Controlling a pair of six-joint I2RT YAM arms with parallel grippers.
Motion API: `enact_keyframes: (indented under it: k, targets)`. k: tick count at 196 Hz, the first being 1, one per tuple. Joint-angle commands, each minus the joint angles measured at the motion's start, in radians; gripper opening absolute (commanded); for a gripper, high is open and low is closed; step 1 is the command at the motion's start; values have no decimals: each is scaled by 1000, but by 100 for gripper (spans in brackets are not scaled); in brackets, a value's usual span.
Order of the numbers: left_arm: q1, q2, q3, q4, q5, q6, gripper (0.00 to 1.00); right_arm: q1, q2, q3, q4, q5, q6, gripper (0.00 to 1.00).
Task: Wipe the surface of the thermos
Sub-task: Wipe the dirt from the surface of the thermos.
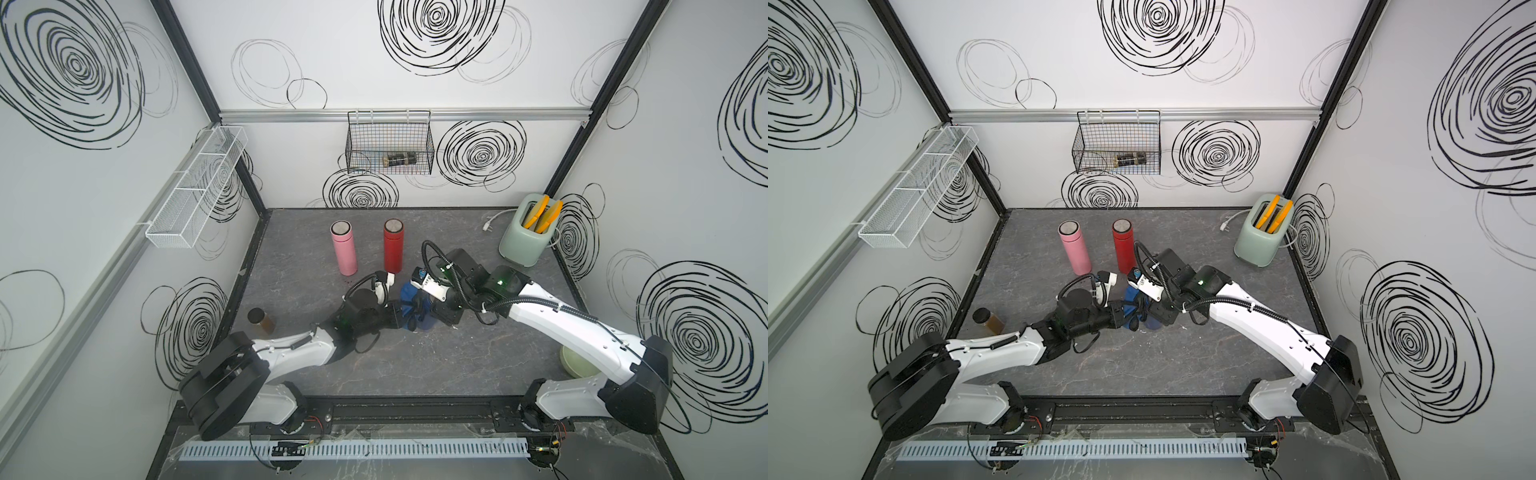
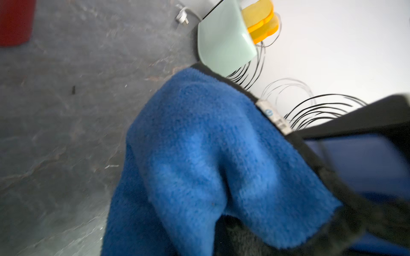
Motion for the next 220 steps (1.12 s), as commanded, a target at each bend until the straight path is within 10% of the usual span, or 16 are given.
enact_keyframes:
  k: [1,220]
  targets:
    - [-12,-47,59,18,-12,18,0,7,-10,-3,74,-62,5,0]
    - [18,124,33,-74,192,206,0,35,-73,36,-7,-136,-193,0]
